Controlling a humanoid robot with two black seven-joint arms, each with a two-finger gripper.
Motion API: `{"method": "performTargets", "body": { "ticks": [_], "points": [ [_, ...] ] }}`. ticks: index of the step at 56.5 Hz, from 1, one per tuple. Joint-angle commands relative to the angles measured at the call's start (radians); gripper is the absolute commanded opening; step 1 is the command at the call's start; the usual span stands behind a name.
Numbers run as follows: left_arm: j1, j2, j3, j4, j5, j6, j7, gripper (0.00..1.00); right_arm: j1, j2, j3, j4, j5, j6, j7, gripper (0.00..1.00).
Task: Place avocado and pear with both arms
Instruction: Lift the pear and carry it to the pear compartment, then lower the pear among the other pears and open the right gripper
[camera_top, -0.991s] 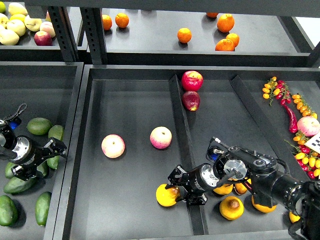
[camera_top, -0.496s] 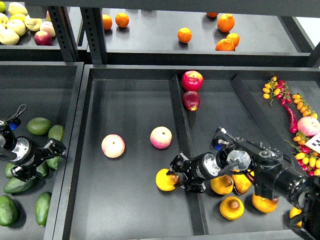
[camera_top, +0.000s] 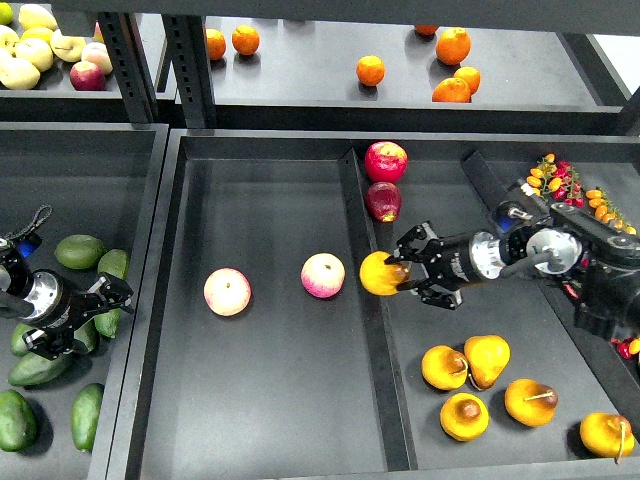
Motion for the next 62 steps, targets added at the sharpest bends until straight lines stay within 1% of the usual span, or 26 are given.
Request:
{"method": "performTargets", "body": {
  "ticks": [1,16,34,62],
  "points": [
    [0.000,-0.009,-0.003,0.001,0.000,0.000,0.000,0.98,-0.006,-0.040,-0.034,0.006,0.000,0.000,0.000,0.05],
    [-0.001,-0.015,-0.006,0.003,0.000,0.000,0.000,0.98,-0.042,-0.026,-0.072,-0.042,-0.015,0.000,0.000,0.05],
    [-0.001,-0.017,-0.006,0.000,-0.002,0.000,0.000,0.98,-0.069,0.042,-0.071,-0.144,-0.017,0.000,0.000,0.05],
    [-0.001,-0.021,-0.006,-0.003,-0.002,0.000,0.000,0.98,-0.123,0.083,-0.060,-0.186,-0.036,0.000,0.000,0.05]
  ]
}}
